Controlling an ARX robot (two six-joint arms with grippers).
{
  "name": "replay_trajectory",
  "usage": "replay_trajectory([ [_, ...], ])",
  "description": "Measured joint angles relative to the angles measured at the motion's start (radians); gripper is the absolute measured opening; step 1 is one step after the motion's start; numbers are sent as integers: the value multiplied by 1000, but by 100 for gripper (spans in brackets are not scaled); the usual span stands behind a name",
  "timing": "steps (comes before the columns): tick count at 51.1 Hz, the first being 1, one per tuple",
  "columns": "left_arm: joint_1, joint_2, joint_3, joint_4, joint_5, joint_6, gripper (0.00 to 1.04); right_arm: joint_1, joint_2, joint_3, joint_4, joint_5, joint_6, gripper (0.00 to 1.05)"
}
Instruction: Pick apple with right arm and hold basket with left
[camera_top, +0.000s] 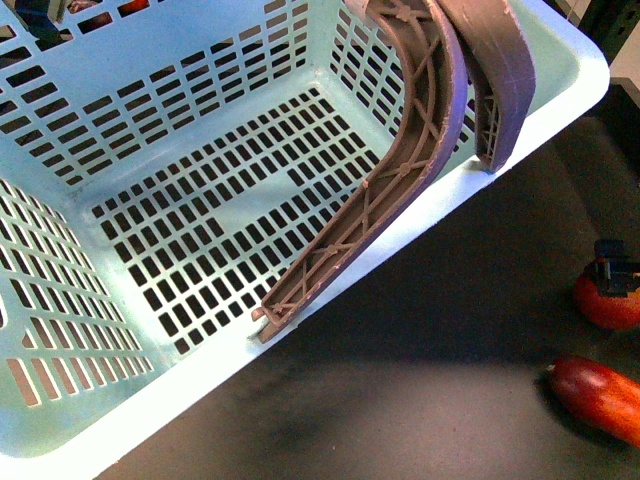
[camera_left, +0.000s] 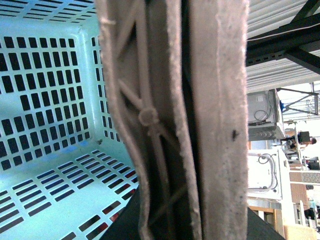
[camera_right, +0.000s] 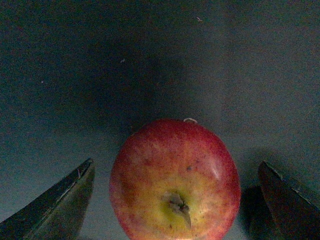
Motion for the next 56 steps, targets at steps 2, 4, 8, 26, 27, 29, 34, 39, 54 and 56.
replay_trajectory([
  [2,0,0,0,0,0,0,17,2,8,10,-6,4,0,96],
  [4,0,0,0,0,1,0,17,3,14,17,-10,6,2,96],
  [8,0,0,0,0,1,0,17,6,30,34,-22,13,3,96],
  [26,0,0,0,0,1,0,17,9,102,71,-57,34,10,96],
  [27,0,0,0,0,1,0,17,9,103,71,-58,35,10,96],
  [29,0,0,0,0,1,0,17,9,104,73,-58,36,11,96],
  [34,0,0,0,0,1,0,17,9,105,76,-54,40,13,82],
  [39,0,0,0,0,1,0,17,8,101,72,-44,40,19,80],
  [54,0,0,0,0,1,0,17,-8,-114,-76,13,-19,13,80],
  [56,0,0,0,0,1,0,17,-10,-179,-108,18,-37,10,80],
])
